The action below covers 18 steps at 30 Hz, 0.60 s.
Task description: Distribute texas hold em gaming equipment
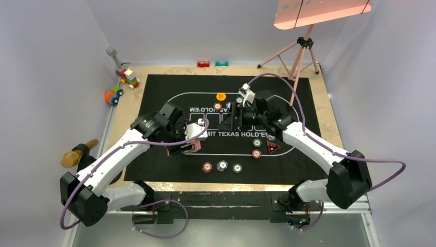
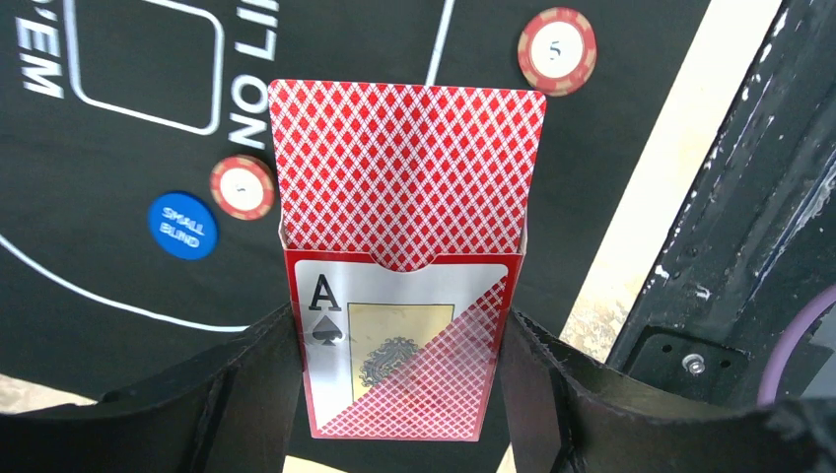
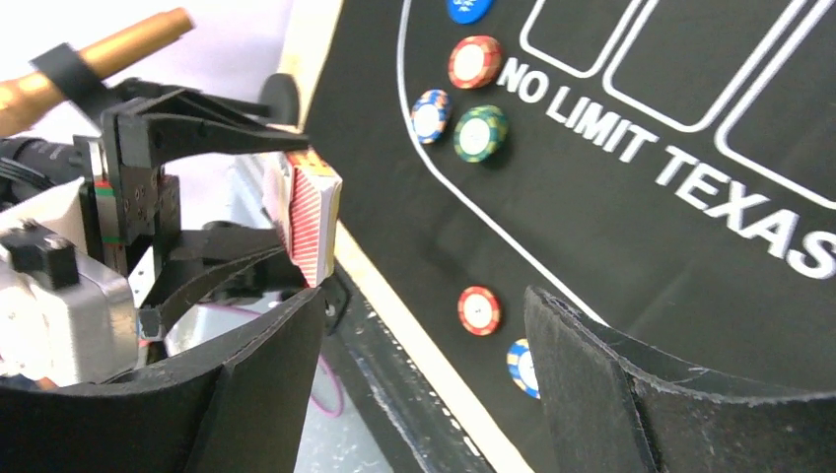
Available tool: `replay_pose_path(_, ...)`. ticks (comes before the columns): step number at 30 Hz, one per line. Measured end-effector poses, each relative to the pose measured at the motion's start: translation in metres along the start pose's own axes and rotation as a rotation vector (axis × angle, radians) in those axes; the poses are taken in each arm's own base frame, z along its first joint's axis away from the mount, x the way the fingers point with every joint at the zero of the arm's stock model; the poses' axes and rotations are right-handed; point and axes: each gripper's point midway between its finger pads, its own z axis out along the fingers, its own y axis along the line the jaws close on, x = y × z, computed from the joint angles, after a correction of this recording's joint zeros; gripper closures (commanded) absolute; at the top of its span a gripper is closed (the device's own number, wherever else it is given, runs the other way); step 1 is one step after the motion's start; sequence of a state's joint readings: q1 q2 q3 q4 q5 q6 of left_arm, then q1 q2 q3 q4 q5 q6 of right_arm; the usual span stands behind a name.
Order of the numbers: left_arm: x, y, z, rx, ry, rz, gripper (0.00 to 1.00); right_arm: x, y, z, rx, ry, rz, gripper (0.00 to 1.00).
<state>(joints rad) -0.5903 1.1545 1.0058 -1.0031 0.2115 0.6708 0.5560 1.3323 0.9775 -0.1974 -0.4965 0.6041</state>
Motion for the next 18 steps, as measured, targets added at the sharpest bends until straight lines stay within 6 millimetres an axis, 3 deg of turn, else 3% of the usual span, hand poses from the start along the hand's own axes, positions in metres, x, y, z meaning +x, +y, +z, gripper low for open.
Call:
replay_pose_path(10, -0.037, 0.017, -0.027, -0.015, -0.048, -0.054, 1.00, -0.003, 0.052, 0.006, -0.251, -0.017, -0.004, 0.22)
replay_pose_path(18, -0.055, 0.028, -0.040, -0.037, -0.078, -0.069, 1.00, 0.006, 0.069, 0.046, -0.313, 0.066, 0.005, 0.21)
